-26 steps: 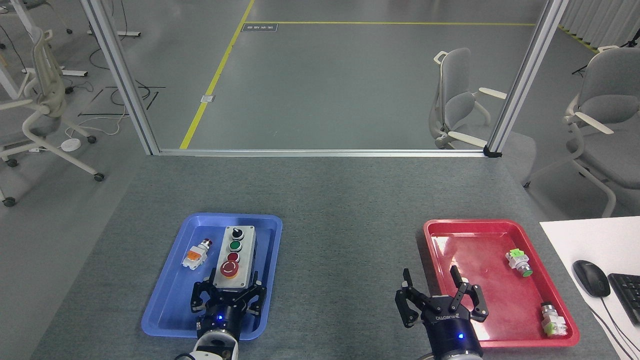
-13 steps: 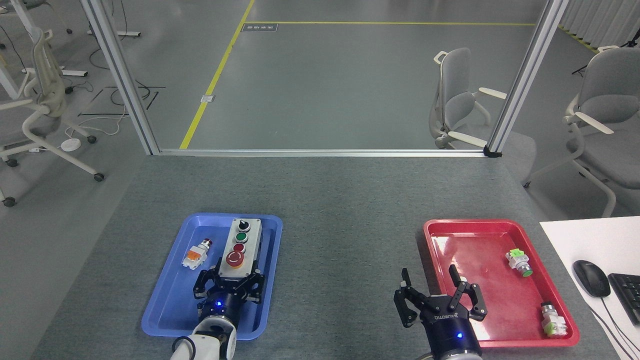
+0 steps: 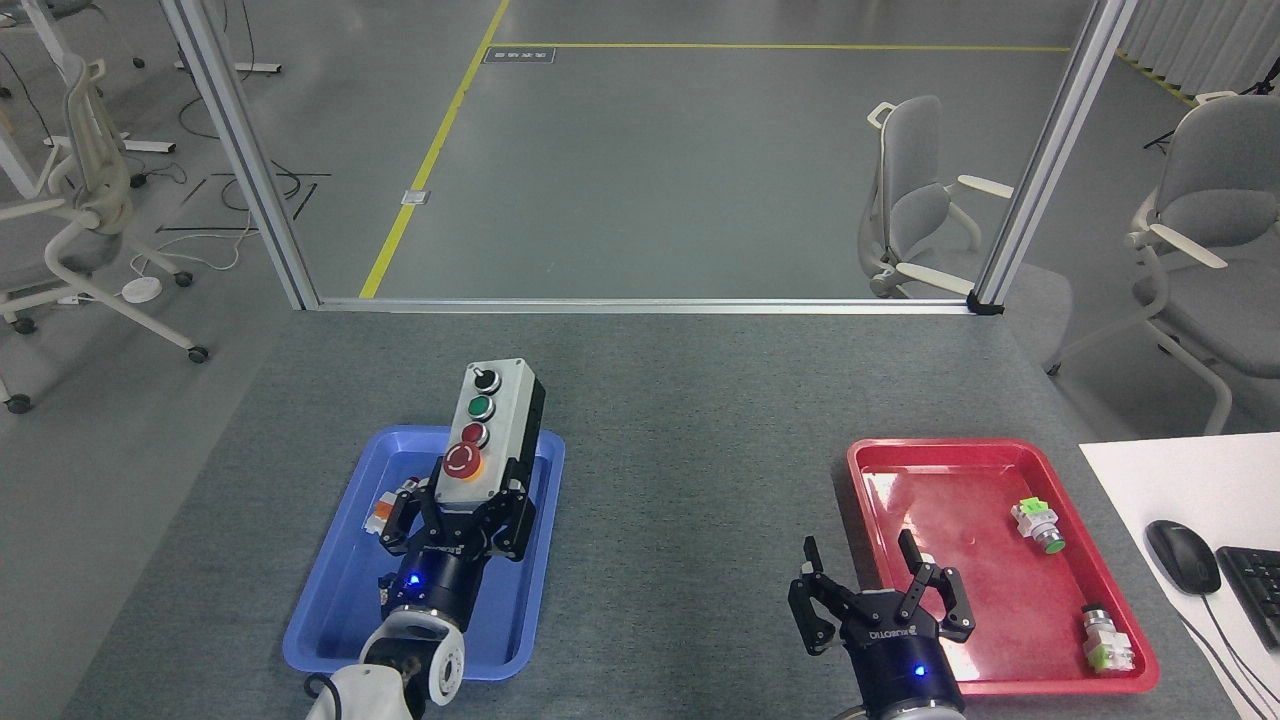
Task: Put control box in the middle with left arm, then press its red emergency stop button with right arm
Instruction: 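Carry the control box toward the right gripper and set it down between trays, then open the left gripper and withdraw it from the control box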
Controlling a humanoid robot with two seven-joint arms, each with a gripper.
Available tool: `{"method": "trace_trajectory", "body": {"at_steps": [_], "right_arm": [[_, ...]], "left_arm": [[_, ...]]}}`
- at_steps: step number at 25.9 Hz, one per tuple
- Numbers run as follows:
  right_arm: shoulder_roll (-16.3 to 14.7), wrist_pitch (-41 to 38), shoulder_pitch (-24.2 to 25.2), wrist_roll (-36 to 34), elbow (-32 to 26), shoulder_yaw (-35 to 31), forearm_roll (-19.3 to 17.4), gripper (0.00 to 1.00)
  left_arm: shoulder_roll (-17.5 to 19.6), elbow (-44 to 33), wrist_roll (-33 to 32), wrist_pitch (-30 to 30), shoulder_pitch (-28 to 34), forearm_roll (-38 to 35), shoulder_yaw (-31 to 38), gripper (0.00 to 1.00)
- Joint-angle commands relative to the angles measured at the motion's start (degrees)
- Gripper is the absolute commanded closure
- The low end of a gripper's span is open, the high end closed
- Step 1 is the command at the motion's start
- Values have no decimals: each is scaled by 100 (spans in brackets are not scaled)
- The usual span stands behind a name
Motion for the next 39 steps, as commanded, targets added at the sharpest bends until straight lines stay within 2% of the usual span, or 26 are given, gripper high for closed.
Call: {"method": "trace_trajectory", "body": {"at_steps": [1, 5, 7, 12, 20, 23, 29, 31, 34, 37, 39], "right_arm": [[0, 4, 15, 20, -5, 0, 0, 2], [0, 4, 24, 20, -5, 0, 0, 2], [0, 4, 15, 20, -5, 0, 0, 2], [18, -13, 24, 20, -5, 0, -9, 2], [53, -48, -3, 29, -5, 0, 0, 2], [105, -57, -3, 29, 4, 9, 0, 2], [167, -39, -3, 38, 30, 53, -9, 2], [167, -31, -3, 38, 48, 62, -9, 2], [193, -22, -3, 55, 65, 62, -9, 2], [255, -31, -12, 82, 74, 71, 0, 3], [255, -22, -3, 82, 74, 79, 9, 4]], "left_arm": [[-318, -101, 17, 331, -36, -44, -586, 100], [-924, 479, 9, 770, -273, -449, -1219, 100], [-1039, 954, 35, 893, -405, -686, -1535, 100], [-1039, 1385, 0, 1289, -599, -695, -2458, 100], [-1039, 2193, -35, 1254, -915, -695, -3258, 100], [-1048, 2316, -44, 1210, -1003, -677, -3399, 100], [-1048, 2255, -510, 1131, -1038, -642, -3522, 100], [-1048, 2228, -510, 1139, -1038, -651, -3522, 85], [-1039, 2123, -519, 1245, -1038, -633, -3513, 39], [-1039, 2035, -510, 1368, -1038, -625, -3495, 8], [-1030, 1947, -448, 1377, -1029, -616, -3469, 3]]}}
